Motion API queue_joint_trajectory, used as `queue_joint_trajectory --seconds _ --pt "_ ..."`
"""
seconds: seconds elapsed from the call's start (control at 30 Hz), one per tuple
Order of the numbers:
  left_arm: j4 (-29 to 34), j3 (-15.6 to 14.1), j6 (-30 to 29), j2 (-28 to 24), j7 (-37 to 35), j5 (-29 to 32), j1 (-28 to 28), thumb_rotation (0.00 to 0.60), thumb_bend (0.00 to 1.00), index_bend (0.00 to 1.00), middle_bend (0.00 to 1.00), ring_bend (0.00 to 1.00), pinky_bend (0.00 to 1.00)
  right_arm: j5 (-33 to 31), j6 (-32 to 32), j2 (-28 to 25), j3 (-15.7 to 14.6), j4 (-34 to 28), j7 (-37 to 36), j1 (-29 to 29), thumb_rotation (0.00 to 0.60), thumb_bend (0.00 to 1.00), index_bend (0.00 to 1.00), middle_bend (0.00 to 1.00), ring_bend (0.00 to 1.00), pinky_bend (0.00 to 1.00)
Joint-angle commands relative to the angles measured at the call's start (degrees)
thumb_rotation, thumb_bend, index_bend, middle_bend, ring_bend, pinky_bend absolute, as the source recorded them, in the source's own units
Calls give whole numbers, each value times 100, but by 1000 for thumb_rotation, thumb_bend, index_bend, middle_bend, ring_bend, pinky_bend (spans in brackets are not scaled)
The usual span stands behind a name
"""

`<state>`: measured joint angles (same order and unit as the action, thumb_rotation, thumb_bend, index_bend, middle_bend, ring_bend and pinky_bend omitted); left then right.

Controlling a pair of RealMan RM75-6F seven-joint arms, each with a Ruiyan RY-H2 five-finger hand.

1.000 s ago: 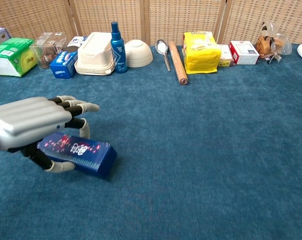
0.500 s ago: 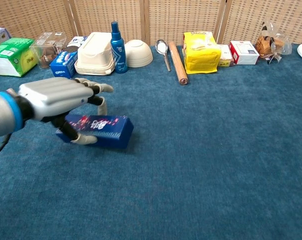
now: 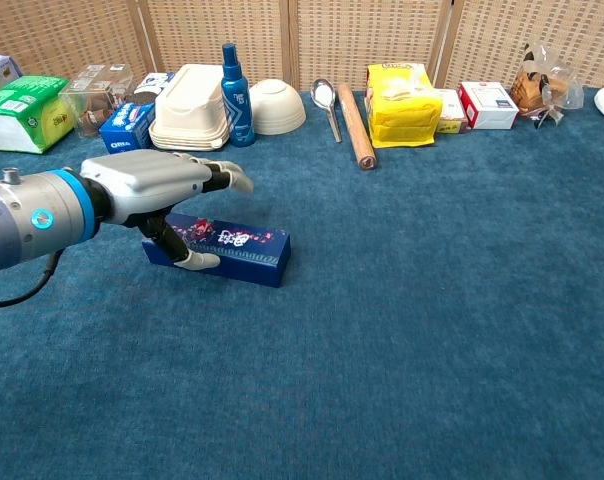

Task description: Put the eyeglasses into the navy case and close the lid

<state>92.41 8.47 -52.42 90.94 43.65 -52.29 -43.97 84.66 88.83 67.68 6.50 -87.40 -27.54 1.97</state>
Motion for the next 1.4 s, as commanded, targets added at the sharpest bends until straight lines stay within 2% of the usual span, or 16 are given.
queue_joint_trajectory --seconds 0.03,0.33,0.7,0.87,1.07,1.17,1.4 --pt "170 -110 -137 -148 -137 -148 62 426 260 2 0 0 0 17 -58 -5 3 -29 94 41 581 239 33 287 245 298" --pt "808 -576 -1037 -714 -862 -1156 705 425 260 6 0 0 0 25 -315 4 21 -79 401 218 570 240 35 283 216 271" --pt "1212 -1287 -2670 -1608 -2000 -2578 1977 427 260 5 0 0 0 -23 -830 63 7 145 729 527 570 239 40 280 194 253" --pt "1238 -1463 -3253 -1908 -2353 -2884 2447 430 260 5 0 0 0 -56 -975 96 8 266 928 626 570 248 49 278 188 247" --pt "994 -1729 -4301 -2273 -3004 -3067 3399 426 260 14 0 0 0 -18 -962 222 23 385 1379 722 590 260 57 278 188 246" --pt "811 -1771 -4475 -2315 -3244 -3091 3663 425 260 18 0 0 0 -38 -929 256 8 325 1576 710 599 261 63 278 187 244" --pt "339 -1585 -4779 -2196 -3719 -3019 4141 423 260 36 0 0 0 -54 -927 295 -79 294 1879 682 600 266 74 279 182 223"
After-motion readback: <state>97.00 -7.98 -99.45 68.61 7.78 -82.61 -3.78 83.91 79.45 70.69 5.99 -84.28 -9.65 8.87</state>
